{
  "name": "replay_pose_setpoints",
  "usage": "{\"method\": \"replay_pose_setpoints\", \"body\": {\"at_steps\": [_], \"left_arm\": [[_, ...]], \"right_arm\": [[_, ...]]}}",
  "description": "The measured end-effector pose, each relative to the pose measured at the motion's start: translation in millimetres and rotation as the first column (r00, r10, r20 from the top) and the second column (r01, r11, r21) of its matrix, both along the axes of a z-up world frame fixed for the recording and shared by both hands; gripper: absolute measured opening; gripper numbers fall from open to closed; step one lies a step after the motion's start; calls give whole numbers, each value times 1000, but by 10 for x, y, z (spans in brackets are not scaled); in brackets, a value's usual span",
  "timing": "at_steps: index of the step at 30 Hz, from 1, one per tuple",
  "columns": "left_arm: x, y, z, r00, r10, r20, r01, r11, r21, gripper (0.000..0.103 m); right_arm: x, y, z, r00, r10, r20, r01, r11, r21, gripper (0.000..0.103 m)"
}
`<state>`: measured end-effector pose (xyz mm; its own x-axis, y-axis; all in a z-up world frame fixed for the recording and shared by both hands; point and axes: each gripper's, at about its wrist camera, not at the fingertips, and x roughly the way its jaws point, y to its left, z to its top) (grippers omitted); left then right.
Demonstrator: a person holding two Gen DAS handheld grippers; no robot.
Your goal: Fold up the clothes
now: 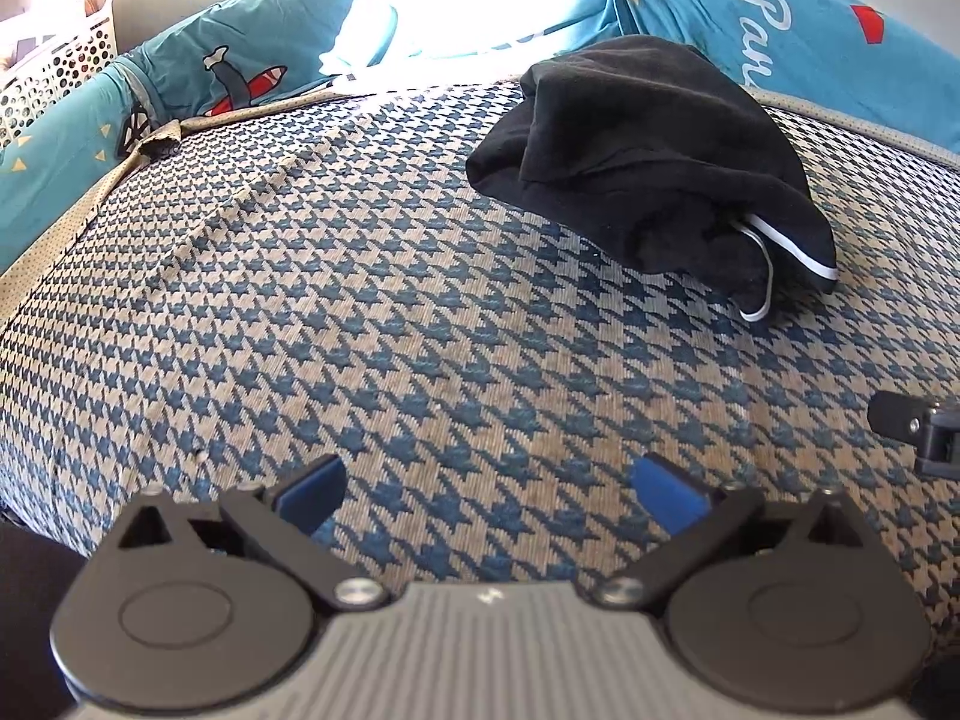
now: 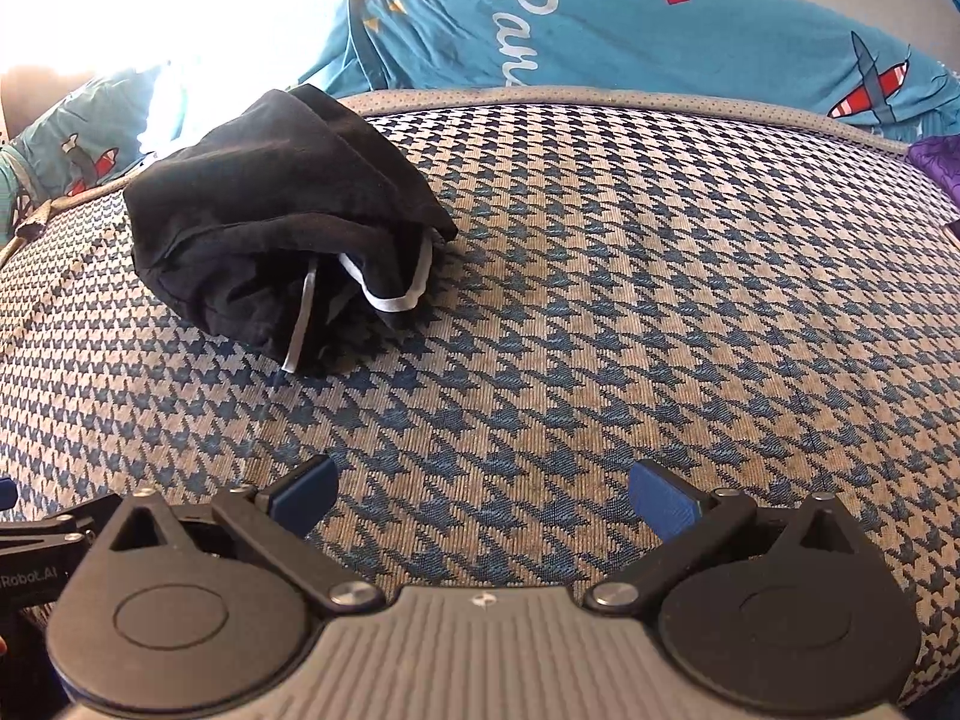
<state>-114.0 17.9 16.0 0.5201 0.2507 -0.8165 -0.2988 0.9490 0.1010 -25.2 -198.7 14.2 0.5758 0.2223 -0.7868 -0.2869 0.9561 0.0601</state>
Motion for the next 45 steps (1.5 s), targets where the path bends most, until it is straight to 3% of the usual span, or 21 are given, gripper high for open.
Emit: {"method": "replay_pose_setpoints", "body": {"at_steps": [45], "left_arm": [[-23,-33,20,1000,-7,-5,7,1000,16,103]], "right_arm": [[-40,127,-56,998,66,-4,-66,997,-26,103]]}}
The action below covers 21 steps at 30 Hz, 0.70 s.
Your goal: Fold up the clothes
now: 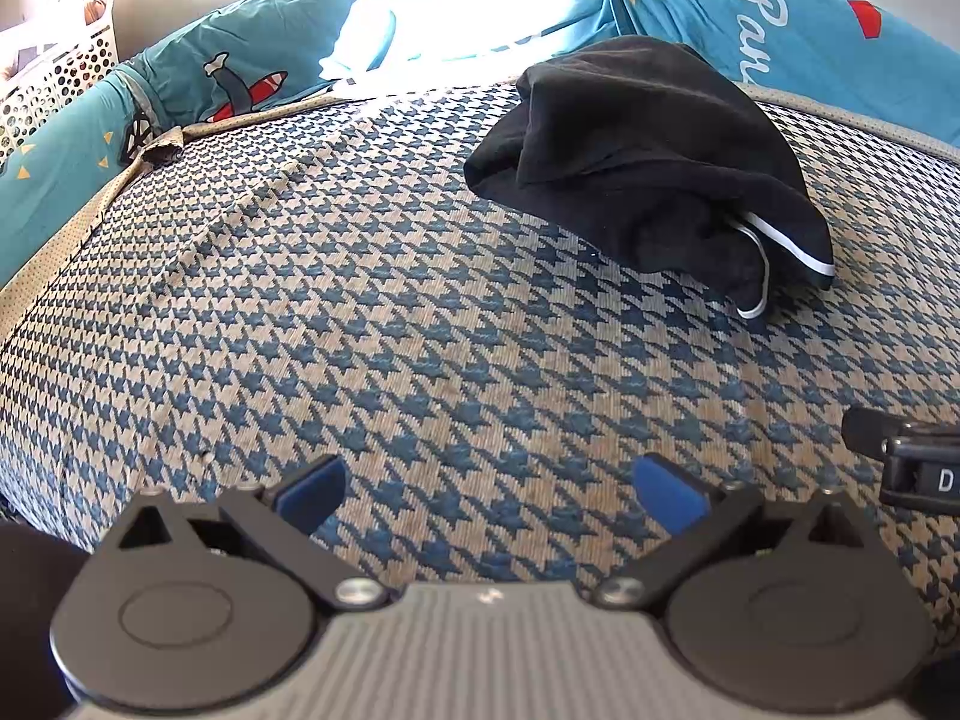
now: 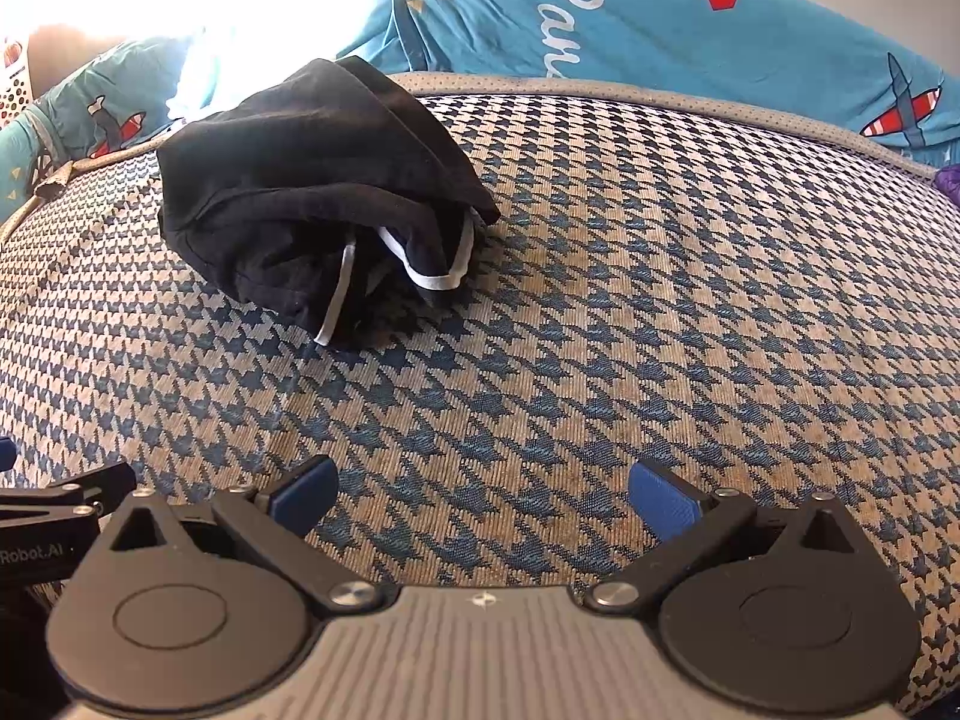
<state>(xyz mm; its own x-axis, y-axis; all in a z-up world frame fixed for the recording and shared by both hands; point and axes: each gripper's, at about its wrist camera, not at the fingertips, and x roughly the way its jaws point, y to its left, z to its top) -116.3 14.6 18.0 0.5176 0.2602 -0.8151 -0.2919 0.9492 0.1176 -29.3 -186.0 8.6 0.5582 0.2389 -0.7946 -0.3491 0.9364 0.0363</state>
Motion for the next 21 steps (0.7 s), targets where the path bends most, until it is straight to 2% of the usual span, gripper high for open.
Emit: {"method": "replay_pose_setpoints", "body": {"at_steps": [21], "left_arm": [[-14,-7,4,1000,-2,-3,2,1000,2,103]], "right_arm": [[-15,29,-8,1000,10,3,-10,1000,-21,103]]}}
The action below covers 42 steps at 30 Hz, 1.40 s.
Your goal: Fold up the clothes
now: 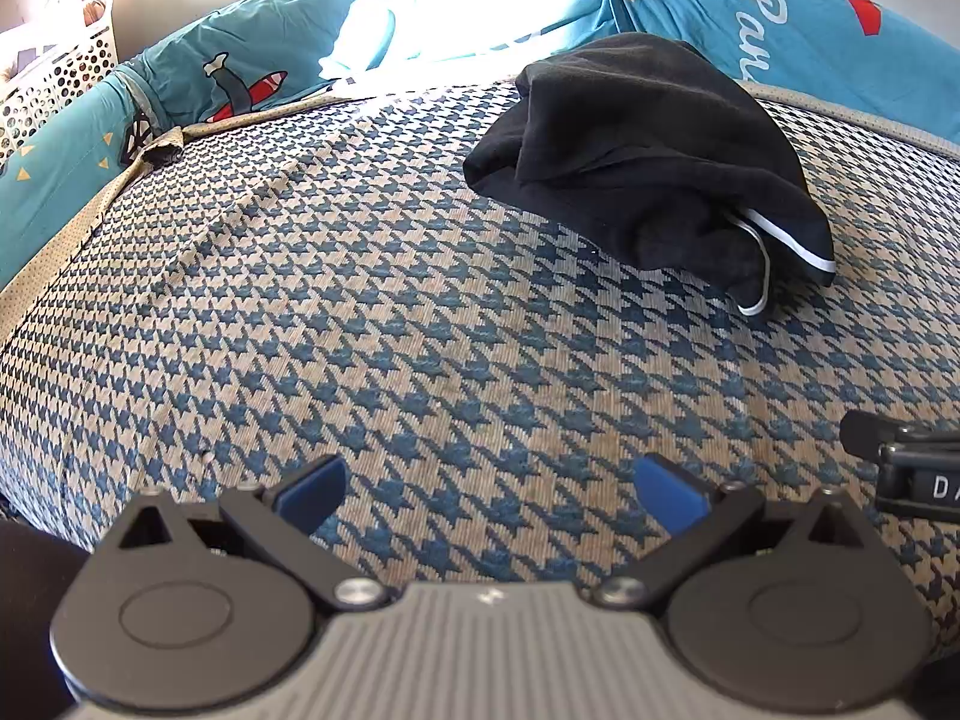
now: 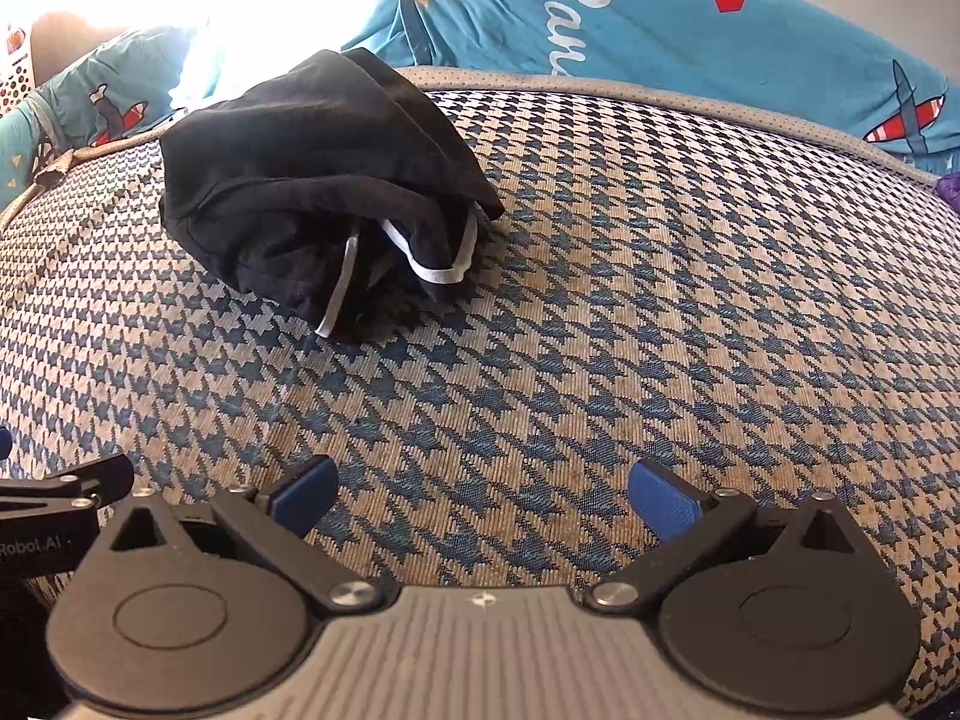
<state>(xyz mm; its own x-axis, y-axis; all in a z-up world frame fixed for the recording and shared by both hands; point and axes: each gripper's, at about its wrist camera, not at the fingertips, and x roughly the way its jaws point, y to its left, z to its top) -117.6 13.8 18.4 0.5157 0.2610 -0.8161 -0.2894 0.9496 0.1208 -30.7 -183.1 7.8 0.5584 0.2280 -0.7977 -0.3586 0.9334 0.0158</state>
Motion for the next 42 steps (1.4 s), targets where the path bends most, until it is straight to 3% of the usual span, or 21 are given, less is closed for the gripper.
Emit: {"method": "replay_pose_setpoints", "body": {"at_steps": [42], "left_arm": [[-1,-13,-7,1000,-1,-4,1,1000,0,103]], "right_arm": [[-4,26,-17,1000,3,1,-3,1000,-15,103]]}}
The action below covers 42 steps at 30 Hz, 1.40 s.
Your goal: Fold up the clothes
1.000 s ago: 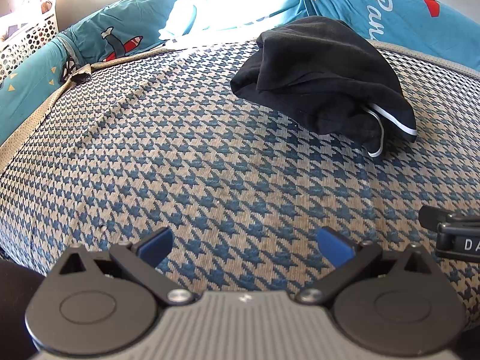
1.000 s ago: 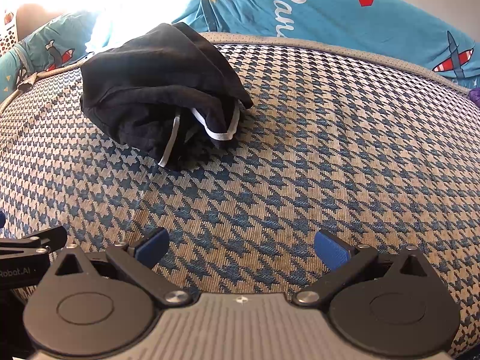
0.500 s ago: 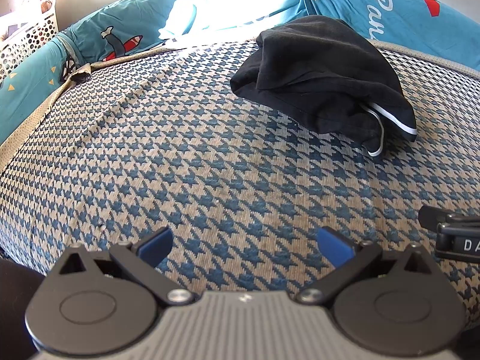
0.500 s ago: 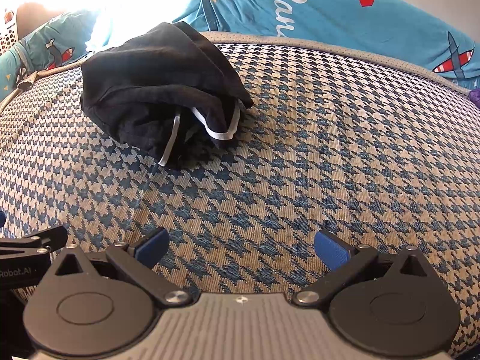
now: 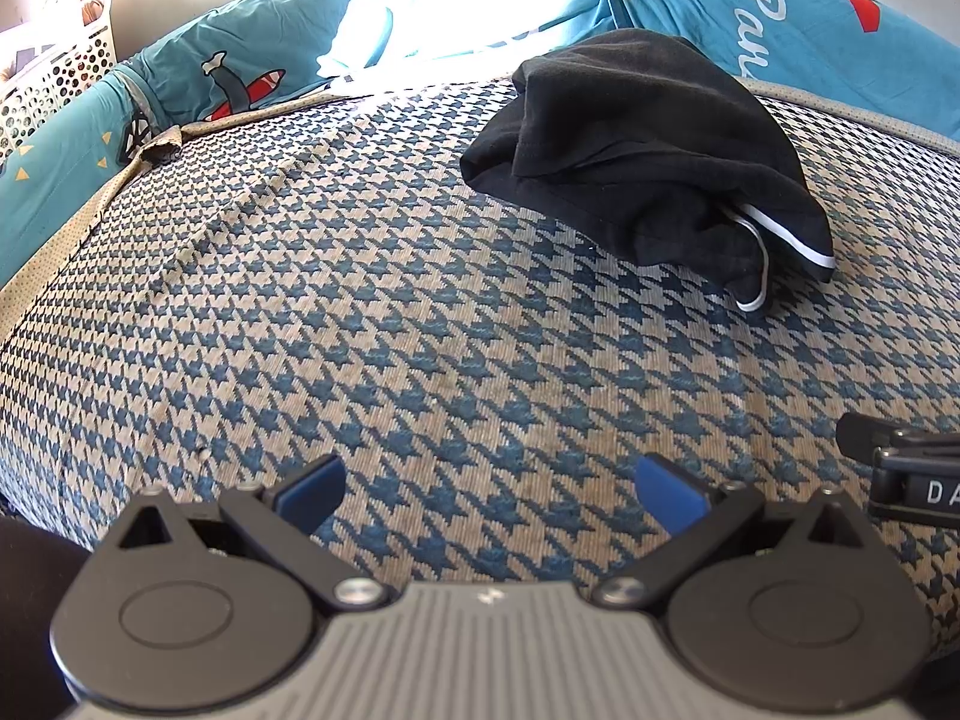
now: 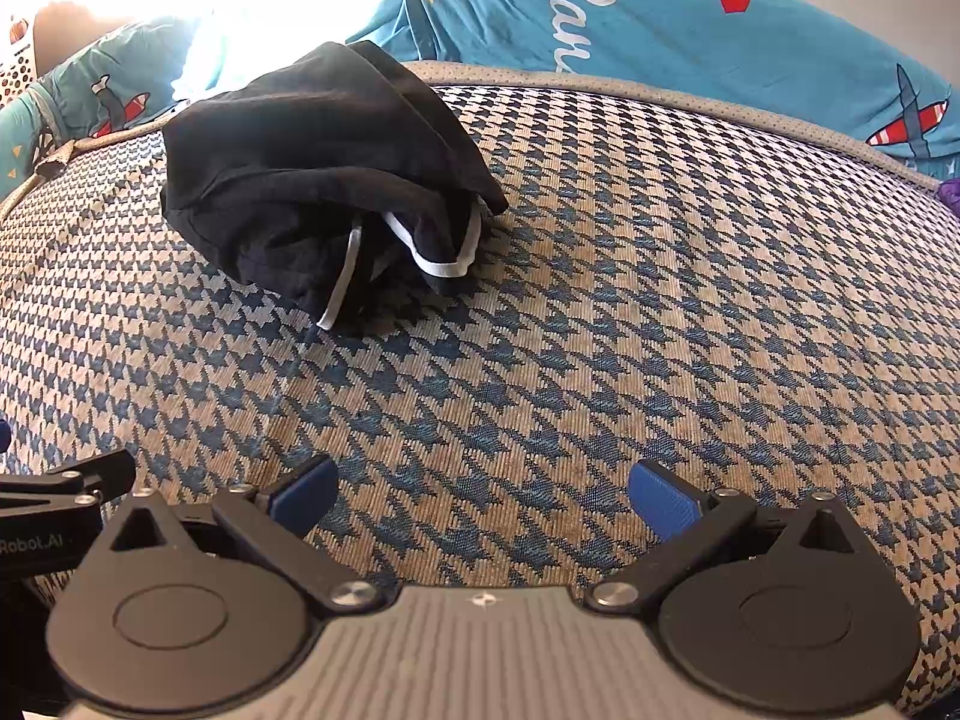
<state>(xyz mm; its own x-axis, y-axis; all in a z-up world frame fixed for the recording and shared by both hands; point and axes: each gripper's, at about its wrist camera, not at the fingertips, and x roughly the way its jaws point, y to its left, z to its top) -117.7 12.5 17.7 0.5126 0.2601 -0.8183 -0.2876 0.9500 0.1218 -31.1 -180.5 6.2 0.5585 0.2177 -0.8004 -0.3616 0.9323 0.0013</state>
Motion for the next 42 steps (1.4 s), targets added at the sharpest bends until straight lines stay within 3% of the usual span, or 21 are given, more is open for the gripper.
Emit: {"method": "replay_pose_setpoints", "body": {"at_steps": [42], "left_arm": [[3,4,-34,1000,1,-8,-1,1000,-6,103]], "right_arm": [[-13,57,-21,1000,7,-1,-7,1000,-21,103]]}}
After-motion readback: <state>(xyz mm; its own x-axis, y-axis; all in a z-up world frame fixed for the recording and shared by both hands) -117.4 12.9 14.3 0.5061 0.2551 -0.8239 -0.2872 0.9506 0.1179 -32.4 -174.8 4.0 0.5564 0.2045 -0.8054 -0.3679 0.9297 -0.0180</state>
